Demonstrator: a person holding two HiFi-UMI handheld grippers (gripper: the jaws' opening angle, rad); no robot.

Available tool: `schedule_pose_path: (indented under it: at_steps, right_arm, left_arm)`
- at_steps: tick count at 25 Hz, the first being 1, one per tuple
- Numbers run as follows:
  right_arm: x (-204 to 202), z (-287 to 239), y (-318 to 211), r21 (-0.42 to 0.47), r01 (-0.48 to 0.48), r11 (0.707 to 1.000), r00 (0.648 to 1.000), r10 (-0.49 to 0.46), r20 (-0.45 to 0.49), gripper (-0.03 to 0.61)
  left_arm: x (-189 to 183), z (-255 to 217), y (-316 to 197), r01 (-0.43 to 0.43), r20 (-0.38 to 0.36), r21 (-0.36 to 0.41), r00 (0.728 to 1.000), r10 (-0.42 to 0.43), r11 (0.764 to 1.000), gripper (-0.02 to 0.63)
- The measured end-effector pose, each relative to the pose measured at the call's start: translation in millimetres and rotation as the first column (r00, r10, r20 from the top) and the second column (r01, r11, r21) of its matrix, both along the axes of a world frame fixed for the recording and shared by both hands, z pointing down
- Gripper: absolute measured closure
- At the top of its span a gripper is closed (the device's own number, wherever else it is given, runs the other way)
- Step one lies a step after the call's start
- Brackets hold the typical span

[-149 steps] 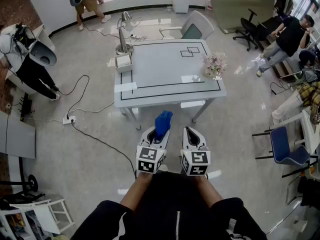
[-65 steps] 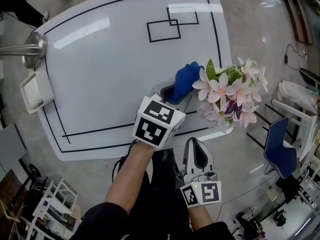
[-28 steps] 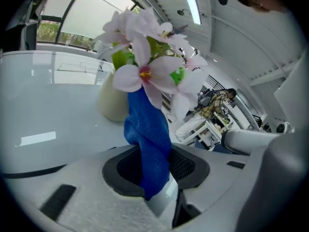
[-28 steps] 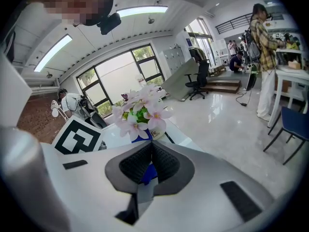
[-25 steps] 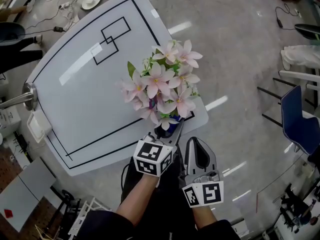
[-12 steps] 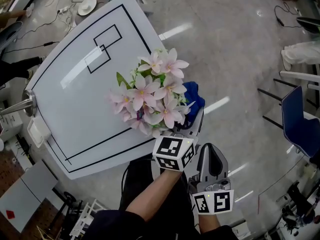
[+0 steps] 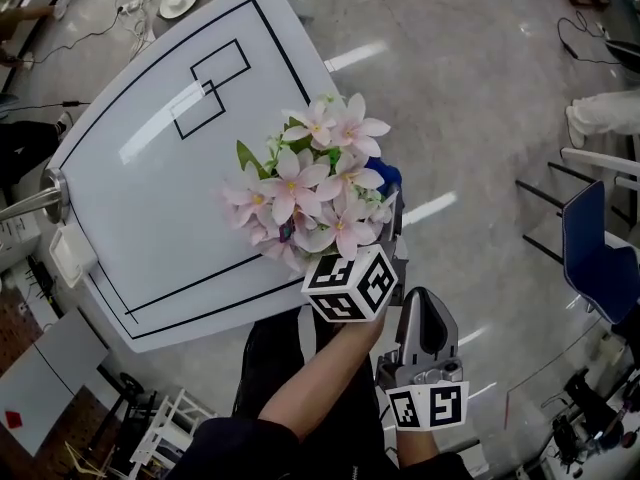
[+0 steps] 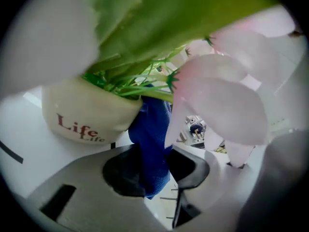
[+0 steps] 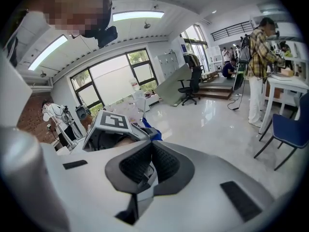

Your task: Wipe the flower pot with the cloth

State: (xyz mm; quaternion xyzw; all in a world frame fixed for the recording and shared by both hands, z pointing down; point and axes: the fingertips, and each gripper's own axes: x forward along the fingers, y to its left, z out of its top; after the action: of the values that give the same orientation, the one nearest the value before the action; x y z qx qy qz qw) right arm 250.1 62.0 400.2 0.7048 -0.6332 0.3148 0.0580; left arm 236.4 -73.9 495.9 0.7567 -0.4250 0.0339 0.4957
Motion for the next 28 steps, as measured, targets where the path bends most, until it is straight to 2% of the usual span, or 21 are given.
schedule_pose_path:
  at_steps: [3,7,10,15,22,28]
  right_arm:
    - [-5.3,0.8,-1.0,0.000,0.006,1.000,1.000,-0.006,0.002,0.571]
    - [-16.5,-2.2,-1.5,0.009,0.017,1.000,1.000,-0.018,0.005,0.571]
    - [-27.7,-6.1,-2.2,0.018,0.032,0.999,0.999,-0.032,0.008,0.571]
    - [-50.3,-16.7,-7.3,0.044,0.059,0.997,0.998,-0.059,0.009,0.571]
    - [-86.9,-26.6,-12.3,0.061,0.102,0.993,0.995,-0.103,0.006,0.571]
    - [-124.1,-37.4,-25.2,0.095,0.173,0.980,0.985,-0.173,-0.008,0.569]
  left_arm:
    - [-6.9,4.8,13.6,-0.027,0.011,-0.009,1.000,0.028,1.000,0.477]
    - [-15.0,6.2,27.4,-0.042,-0.010,-0.029,0.999,0.042,0.999,0.477]
    - [-28.3,6.1,35.6,-0.059,0.014,-0.041,0.998,0.060,0.997,0.477]
    - [-48.8,4.5,49.9,-0.088,0.011,-0.044,0.996,0.088,0.995,0.477]
    - [-105.4,6.9,64.4,-0.080,0.070,-0.039,0.994,0.083,0.996,0.477]
    - [-171.7,12.3,59.4,-0.027,0.142,-0.008,0.989,0.028,1.000,0.477]
